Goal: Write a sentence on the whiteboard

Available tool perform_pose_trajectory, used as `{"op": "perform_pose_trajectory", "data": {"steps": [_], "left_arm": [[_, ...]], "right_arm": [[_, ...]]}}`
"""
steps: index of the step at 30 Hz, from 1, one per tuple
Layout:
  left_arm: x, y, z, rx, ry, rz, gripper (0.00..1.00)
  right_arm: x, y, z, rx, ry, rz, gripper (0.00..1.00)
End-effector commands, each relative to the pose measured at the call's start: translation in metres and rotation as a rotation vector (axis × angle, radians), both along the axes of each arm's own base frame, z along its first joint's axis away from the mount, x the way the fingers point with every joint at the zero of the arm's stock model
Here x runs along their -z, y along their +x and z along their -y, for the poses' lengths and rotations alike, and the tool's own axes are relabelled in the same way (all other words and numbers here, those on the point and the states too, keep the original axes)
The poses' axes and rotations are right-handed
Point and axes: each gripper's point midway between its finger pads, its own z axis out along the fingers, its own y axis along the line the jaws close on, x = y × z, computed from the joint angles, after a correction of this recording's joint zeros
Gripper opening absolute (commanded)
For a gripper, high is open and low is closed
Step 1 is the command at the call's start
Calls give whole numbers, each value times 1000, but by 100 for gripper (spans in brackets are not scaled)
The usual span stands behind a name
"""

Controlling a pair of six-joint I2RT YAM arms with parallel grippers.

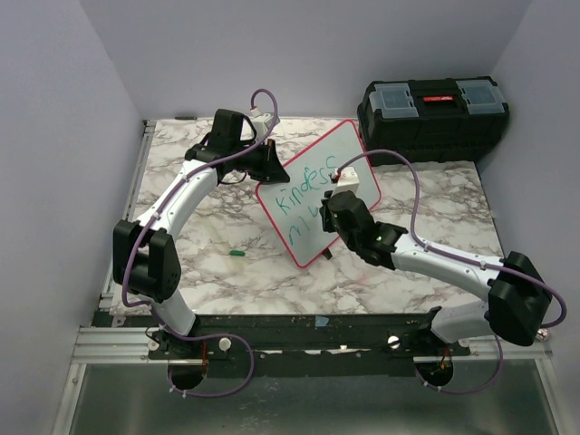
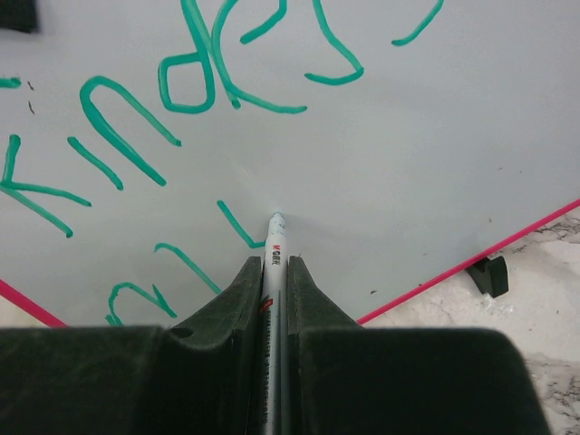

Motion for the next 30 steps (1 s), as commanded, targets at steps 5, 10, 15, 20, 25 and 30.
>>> {"op": "perform_pose_trajectory", "data": {"steps": [5, 10, 15, 20, 25, 30], "left_arm": [[19, 8, -19, -38, 129, 57, 0], [20, 7, -19, -37, 131, 57, 0], [20, 7, -19, -38, 130, 57, 0], [18, 6, -19, -38, 125, 61, 0], [18, 7, -18, -38, 121, 58, 0], [16, 6, -18, -36, 120, 63, 0]], "right_arm": [[-14, 14, -5, 21, 11, 34, 1], [-7, 10, -6, 9, 20, 15, 1], [8, -1, -5, -14, 36, -28, 1], [26, -12, 0, -23, 35, -74, 1], [31, -15, 5, -12, 29, -83, 1], [22, -13, 10, 3, 12, -69, 1]]}}
